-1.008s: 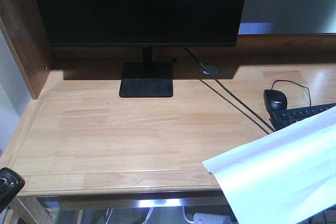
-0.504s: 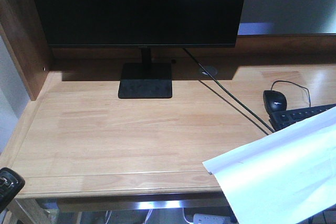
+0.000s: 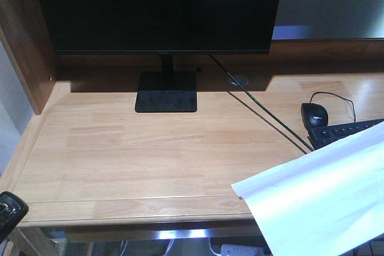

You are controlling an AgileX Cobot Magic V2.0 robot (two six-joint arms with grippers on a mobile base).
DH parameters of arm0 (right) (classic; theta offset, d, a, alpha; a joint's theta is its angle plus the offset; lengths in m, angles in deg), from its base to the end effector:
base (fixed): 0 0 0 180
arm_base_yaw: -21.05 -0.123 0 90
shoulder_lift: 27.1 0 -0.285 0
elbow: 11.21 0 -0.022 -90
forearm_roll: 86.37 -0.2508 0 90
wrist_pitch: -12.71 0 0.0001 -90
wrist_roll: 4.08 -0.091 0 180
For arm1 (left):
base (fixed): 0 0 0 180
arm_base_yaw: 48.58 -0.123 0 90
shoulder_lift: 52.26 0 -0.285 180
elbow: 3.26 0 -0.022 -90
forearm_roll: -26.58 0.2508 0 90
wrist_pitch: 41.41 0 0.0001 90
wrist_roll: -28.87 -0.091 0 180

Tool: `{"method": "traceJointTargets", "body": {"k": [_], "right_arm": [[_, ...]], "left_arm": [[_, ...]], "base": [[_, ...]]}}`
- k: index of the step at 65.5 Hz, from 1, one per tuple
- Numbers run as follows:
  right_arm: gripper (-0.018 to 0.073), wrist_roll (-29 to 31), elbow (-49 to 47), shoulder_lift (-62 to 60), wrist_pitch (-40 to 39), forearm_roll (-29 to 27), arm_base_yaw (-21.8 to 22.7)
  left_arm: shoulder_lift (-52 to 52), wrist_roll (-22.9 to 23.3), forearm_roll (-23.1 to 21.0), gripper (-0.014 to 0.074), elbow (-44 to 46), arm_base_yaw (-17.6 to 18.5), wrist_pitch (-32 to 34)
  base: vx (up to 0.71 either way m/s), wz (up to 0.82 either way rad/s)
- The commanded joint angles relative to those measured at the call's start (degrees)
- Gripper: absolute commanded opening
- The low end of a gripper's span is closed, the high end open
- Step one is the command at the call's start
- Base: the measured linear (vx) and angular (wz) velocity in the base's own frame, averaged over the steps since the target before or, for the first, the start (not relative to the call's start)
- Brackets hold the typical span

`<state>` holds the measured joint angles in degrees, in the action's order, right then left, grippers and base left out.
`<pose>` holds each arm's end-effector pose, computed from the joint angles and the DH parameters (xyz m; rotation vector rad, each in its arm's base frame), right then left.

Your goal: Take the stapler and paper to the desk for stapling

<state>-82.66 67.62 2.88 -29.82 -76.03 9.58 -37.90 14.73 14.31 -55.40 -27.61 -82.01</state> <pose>0.0769 0.0268 0.2409 0.5279 1.1613 1.3282 0.0249 -0.0231 0.2883 0.5098 1.7967 -0.3248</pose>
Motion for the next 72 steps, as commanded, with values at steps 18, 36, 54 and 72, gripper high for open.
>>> {"method": "traceJointTargets", "body": {"k": [18,36,54,72], "right_arm": [[-0.0009,0.77,0.05,0.30,-4.01,0.13,-0.04],[-0.0009,0.77,0.05,0.30,-4.01,0.13,-0.04],[-0.0009,0.77,0.05,0.30,-4.01,0.13,-0.04],[-0.0009,0.77,0.05,0.30,-4.01,0.13,-0.04]], "left_arm": [[0.62,0.19,-1.08,-0.0007,1.72,0.30,6.51],[0.62,0.19,-1.08,-0.0007,1.72,0.30,7.71],[0.62,0.19,-1.14,-0.0007,1.72,0.30,8.43],[2.19,0.14,-1.13,-0.0007,1.85,0.30,15.87]], "base": [[0.00,0.00],[0.00,0.00],[0.00,0.00],[0.00,0.00]]}}
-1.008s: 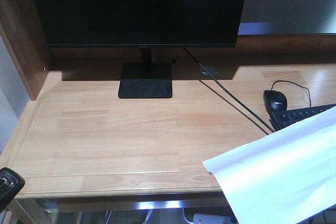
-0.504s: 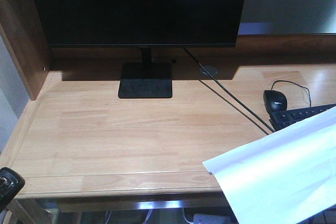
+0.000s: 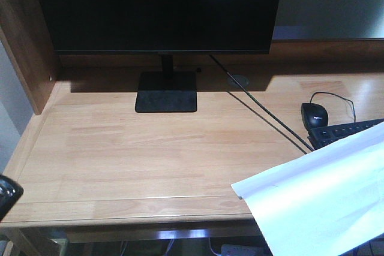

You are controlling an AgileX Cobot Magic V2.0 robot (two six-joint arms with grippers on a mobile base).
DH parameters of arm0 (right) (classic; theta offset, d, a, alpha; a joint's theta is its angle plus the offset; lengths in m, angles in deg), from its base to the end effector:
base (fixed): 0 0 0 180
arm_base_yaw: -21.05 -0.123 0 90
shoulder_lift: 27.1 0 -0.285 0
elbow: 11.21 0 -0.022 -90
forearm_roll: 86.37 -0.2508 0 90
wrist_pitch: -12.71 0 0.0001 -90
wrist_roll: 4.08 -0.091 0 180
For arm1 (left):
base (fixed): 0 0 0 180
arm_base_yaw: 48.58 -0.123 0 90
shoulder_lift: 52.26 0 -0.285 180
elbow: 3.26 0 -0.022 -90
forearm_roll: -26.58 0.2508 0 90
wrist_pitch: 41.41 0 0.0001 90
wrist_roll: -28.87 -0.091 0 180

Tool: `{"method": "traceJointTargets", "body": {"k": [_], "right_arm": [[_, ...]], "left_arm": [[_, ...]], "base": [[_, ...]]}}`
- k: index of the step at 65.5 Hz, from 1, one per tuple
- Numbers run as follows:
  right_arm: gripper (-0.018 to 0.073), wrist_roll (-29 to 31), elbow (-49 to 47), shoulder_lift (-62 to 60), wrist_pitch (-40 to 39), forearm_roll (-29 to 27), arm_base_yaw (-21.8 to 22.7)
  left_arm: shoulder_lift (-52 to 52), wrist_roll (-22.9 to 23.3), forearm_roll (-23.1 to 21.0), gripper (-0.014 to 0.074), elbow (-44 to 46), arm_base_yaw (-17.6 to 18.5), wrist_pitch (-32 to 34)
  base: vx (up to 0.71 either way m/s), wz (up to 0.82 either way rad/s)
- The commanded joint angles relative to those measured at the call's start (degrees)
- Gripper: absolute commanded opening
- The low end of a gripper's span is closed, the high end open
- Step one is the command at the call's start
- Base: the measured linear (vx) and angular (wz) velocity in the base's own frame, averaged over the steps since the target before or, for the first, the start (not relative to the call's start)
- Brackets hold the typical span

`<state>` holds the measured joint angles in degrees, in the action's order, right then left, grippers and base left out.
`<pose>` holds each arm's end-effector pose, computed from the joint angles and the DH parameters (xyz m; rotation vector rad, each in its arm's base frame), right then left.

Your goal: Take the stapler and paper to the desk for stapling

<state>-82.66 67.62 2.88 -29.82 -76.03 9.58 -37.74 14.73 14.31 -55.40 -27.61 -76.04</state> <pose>0.0769 0.0268 0.2409 0.5279 1.1613 1.3282 0.0282 -0.0226 0.2972 0.4679 1.7037 -0.3217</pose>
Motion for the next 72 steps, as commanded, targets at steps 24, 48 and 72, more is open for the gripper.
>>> {"method": "traceJointTargets", "body": {"k": [24,48,72], "right_arm": [[-0.0009,0.77,0.05,0.30,-4.01,0.13,-0.04],[-0.0009,0.77,0.05,0.30,-4.01,0.13,-0.04],[-0.0009,0.77,0.05,0.30,-4.01,0.13,-0.04]], "left_arm": [[21.77,0.14,-1.70,-0.0007,11.60,0.30,9.77],[42.89,-14.96,-11.21,-0.0007,21.29,0.30,6.55],[63.33,-38.81,-26.56,-0.0007,31.66,0.13,3.03]], "base": [[0.00,0.00],[0.00,0.00],[0.00,0.00]]}}
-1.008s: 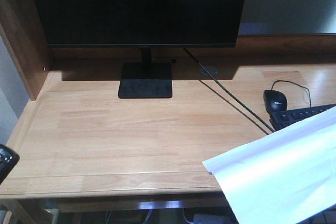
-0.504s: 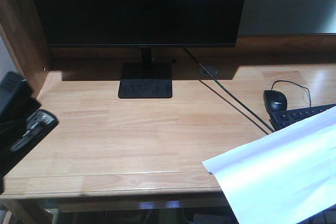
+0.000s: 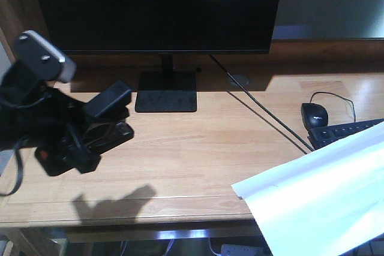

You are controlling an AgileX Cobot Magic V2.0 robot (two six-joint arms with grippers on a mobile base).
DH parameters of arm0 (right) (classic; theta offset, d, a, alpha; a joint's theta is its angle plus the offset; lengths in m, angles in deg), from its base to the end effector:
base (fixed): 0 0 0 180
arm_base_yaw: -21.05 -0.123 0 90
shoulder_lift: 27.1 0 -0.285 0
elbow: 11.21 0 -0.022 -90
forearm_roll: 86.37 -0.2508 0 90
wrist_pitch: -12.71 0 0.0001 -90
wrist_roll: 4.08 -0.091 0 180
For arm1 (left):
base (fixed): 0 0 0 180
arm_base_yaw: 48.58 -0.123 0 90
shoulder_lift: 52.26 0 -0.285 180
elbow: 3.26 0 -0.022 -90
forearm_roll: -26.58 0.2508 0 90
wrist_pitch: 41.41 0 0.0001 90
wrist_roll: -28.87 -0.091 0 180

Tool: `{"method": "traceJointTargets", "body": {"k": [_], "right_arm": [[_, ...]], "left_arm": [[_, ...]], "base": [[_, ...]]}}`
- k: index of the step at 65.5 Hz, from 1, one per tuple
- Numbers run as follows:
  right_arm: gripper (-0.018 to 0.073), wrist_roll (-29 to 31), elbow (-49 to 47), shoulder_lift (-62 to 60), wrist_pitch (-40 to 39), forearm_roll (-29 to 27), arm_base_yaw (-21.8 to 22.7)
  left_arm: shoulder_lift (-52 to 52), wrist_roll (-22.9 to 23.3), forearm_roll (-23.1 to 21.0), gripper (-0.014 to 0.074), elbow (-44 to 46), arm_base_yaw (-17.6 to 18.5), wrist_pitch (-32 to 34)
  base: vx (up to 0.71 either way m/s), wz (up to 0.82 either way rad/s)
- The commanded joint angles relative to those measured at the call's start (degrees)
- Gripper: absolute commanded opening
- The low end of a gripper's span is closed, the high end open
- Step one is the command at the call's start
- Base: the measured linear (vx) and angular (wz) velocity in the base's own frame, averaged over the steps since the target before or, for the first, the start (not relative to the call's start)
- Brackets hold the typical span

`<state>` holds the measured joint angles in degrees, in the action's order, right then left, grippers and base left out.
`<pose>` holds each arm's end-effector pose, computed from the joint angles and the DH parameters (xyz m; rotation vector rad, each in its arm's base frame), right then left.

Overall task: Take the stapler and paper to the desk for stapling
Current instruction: 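Swing the left gripper with the stapler over the desk top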

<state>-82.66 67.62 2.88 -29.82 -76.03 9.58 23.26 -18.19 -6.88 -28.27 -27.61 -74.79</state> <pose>0.0769 0.0268 0.2409 0.5279 1.1613 1.3282 0.2201 -0.1140 0.3197 0.9052 2.0547 -0.3737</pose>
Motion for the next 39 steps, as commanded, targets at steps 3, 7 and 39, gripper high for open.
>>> {"method": "traceJointTargets", "body": {"k": [3,7,39], "right_arm": [[-0.0009,0.77,0.05,0.30,-4.01,0.13,-0.04],[-0.0009,0.77,0.05,0.30,-4.01,0.13,-0.04],[-0.0009,0.77,0.05,0.30,-4.01,0.13,-0.04]], "left_arm": [[4.13,-8.38,-6.80,-0.0007,6.00,0.07,0.60],[6.27,-11.16,-8.76,-0.0007,7.26,0.02,0.00],[21.75,-35.95,-29.32,-0.0007,12.96,-10.35,-11.53]], "base": [[0.00,0.00],[0.00,0.00],[0.00,0.00]]}}
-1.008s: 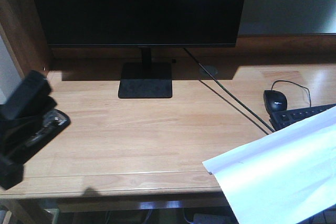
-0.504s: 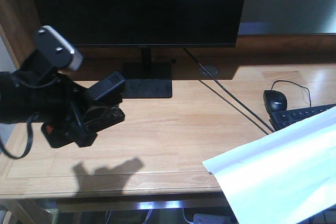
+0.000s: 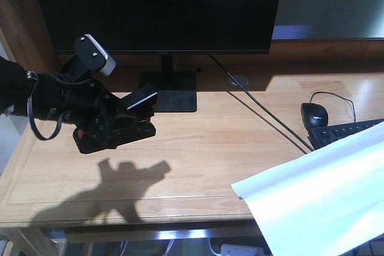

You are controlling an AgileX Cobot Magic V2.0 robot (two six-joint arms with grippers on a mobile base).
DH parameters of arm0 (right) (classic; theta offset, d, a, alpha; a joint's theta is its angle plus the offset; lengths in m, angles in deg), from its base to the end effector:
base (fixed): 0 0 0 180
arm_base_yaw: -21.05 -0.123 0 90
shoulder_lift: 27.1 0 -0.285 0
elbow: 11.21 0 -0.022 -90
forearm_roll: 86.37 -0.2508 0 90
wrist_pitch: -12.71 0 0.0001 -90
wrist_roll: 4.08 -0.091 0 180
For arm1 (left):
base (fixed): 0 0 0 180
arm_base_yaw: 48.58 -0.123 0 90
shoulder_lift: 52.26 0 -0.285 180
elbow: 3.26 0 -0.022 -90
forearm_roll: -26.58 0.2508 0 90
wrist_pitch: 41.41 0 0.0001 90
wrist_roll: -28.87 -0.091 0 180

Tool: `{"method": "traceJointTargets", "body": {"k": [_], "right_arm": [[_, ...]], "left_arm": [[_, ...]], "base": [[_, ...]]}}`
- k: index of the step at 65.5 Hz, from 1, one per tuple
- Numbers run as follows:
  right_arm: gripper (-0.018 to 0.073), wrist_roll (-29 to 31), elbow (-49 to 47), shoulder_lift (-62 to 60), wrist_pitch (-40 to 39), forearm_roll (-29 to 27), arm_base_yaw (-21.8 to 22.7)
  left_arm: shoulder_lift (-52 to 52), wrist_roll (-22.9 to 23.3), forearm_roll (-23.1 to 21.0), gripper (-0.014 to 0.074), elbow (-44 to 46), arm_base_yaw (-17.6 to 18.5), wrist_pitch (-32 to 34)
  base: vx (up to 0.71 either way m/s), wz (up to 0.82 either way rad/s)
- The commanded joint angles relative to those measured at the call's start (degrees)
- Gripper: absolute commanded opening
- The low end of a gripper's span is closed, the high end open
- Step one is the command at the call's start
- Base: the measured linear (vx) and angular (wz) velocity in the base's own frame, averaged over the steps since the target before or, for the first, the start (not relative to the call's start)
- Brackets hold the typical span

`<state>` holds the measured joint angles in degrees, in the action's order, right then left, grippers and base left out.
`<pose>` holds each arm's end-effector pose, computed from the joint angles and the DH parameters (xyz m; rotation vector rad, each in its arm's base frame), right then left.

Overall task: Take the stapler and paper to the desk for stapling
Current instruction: 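Swing the left gripper with the stapler over the desk top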

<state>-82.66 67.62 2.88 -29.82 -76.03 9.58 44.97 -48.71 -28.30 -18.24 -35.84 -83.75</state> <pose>0.0769 0.0268 0.2409 0.5279 1.1613 1.3282 0.3062 -0.1207 0.2732 1.0988 2.0486 -0.5499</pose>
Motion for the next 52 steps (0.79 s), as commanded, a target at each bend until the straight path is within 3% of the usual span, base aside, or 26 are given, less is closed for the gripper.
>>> {"method": "traceJointTargets", "body": {"k": [1,16,24,36,52], "right_arm": [[-0.0009,0.77,0.05,0.30,-4.01,0.13,-0.04],[-0.0009,0.77,0.05,0.30,-4.01,0.13,-0.04],[-0.0009,0.77,0.05,0.30,-4.01,0.13,-0.04],[-0.0009,0.77,0.05,0.30,-4.01,0.13,-0.04],[-0.0009,0.77,0.05,0.30,-4.01,0.13,-0.04]], "left_arm": [[0.51,-6.15,-8.35,-0.0007,3.15,-2.48,-3.13],[6.82,-15.74,-14.55,-0.0007,5.25,-7.05,-5.29],[10.03,-19.07,-15.43,-0.0007,6.76,-8.83,-6.98],[15.76,-22.04,-15.51,-0.0007,10.99,-9.87,-12.86],[23.29,-22.75,-15.45,-0.0007,17.63,-9.87,-18.35]], "base": [[0.00,0.00],[0.00,0.00],[0.00,0.00],[0.00,0.00],[0.00,0.00]]}}
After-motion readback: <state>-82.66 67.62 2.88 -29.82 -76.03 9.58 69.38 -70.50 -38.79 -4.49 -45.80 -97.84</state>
